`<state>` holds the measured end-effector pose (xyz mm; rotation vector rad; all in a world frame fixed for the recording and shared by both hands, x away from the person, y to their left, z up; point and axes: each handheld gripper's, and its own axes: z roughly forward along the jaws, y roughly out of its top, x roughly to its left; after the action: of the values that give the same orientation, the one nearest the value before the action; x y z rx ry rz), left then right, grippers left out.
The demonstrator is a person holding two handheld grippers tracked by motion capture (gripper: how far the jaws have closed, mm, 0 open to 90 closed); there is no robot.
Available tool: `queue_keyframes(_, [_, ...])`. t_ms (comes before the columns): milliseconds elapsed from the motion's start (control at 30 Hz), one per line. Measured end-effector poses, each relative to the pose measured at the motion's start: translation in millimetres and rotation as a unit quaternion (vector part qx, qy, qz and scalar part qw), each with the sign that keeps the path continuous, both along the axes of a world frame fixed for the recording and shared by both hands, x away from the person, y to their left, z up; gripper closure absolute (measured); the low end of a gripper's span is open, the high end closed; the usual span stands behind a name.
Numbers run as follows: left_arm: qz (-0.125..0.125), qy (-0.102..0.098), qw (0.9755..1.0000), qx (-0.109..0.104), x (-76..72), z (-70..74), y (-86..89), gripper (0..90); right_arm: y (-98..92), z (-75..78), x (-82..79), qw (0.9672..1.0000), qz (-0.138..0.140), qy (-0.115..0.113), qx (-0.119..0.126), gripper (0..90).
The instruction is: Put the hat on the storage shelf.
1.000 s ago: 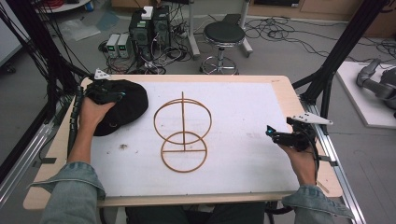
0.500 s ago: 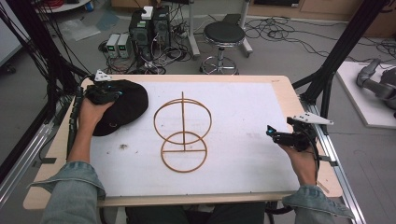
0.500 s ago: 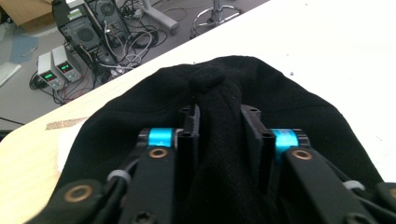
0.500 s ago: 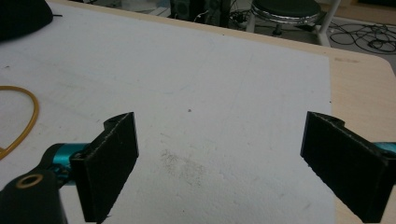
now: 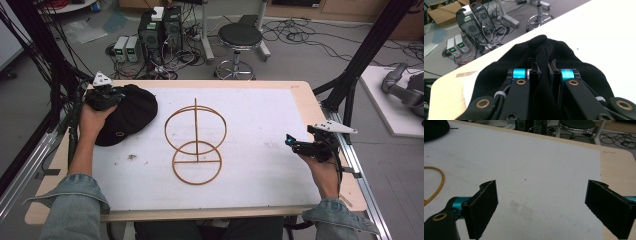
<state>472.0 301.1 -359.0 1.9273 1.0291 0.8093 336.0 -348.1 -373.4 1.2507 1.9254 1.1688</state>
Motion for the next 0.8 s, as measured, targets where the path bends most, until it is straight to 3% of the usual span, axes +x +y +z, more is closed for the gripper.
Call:
queue_keyframes(267, [-0.009,-0.029,0.9992,-0.027,-8.4,15.4,8.1,83.6,0.7,0.0,0.7,1.0,0.001,-0.001,0.001,11.0])
queue_keyframes(400, [-0.022,-0.055,0.9967,-0.055,-14.6,25.6,12.2,83.6,1.2,0.3,0.8,1.0,0.001,0.001,0.002,11.0])
queue_keyframes(600, [-0.044,-0.077,0.9939,-0.065,-22.2,46.7,14.3,83.5,1.2,0.2,1.3,1.0,0.002,-0.001,0.001,11.0])
queue_keyframes(800, [-0.068,-0.101,0.9894,-0.079,-30.3,69.8,15.3,83.6,0.9,0.5,1.1,1.0,0.0,0.001,0.002,11.0])
